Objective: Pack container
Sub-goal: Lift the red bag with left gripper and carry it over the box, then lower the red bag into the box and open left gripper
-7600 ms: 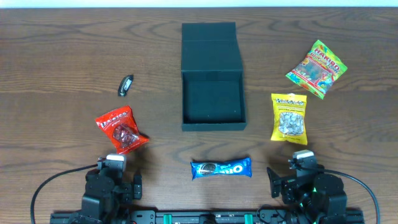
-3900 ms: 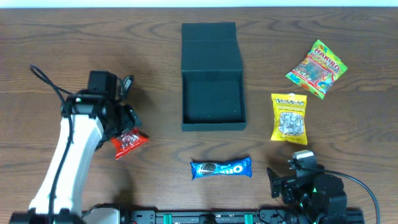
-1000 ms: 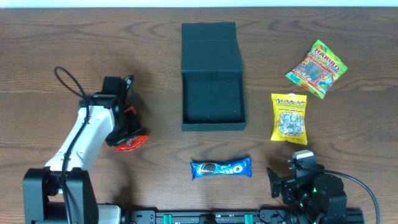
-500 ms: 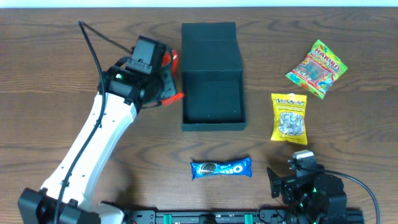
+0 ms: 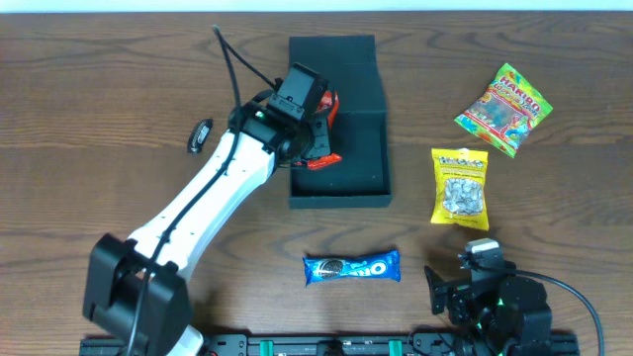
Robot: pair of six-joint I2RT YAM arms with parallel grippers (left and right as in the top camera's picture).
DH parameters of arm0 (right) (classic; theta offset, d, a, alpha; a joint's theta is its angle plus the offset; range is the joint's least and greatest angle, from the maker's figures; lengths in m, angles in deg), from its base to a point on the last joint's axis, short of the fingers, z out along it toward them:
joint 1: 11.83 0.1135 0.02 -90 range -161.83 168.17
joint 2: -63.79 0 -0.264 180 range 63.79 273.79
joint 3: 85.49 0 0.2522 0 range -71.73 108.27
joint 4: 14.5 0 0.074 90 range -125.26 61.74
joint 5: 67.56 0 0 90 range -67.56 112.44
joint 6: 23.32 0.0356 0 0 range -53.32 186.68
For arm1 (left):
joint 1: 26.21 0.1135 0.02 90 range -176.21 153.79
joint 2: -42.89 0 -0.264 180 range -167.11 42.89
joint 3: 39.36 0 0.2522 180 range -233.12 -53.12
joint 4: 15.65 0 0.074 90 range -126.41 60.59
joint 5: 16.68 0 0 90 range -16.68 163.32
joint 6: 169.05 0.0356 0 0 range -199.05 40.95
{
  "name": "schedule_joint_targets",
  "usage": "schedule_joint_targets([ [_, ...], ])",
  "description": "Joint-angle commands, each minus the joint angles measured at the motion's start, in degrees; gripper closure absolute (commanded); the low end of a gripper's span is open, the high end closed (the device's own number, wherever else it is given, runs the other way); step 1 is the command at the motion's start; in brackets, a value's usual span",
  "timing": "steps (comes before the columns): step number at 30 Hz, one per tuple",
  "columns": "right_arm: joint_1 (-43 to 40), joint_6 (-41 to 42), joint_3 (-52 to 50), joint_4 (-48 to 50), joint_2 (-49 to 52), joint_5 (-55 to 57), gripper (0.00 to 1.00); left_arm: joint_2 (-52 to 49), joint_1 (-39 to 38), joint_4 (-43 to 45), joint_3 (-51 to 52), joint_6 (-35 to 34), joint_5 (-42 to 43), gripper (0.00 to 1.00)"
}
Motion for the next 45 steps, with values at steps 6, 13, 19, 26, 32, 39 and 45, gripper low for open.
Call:
schedule_joint_targets([
  [6,-1.0,-0.4,-0.3,-0.2,-0.3,0.0,0.01,-5.4,-0.2,0.7,-1.4,-3.6,0.2,0.94],
  [13,-1.0,-0.5,-0.3,-0.2,-0.3,0.0,0.01,-9.0,-0.2,0.9,-1.3,-3.6,0.2,0.94],
  [19,-1.0,-0.4,-0.3,-0.2,-0.3,0.0,0.01,-10.3,-0.2,0.9,-1.3,-3.5,0.1,0.83],
  [26,-1.0,-0.4,-0.3,-0.2,-0.3,0.0,0.01,-11.2,-0.2,0.3,-1.3,-3.0,0.1,0.83],
  [32,-1.0,-0.5,-0.3,-0.2,-0.3,0.0,0.01,-11.2,-0.2,0.3,-1.3,-3.0,0.2,0.77],
  [39,-1.0,-0.5,-0.3,-0.2,-0.3,0.0,0.01,-11.2,-0.5,-1.5,-1.3,-3.0,1.7,0.83],
  [45,-1.0,-0.4,-0.3,-0.2,-0.3,0.0,0.01,-11.2,-1.0,-2.1,-1.3,-5.6,1.7,0.82],
])
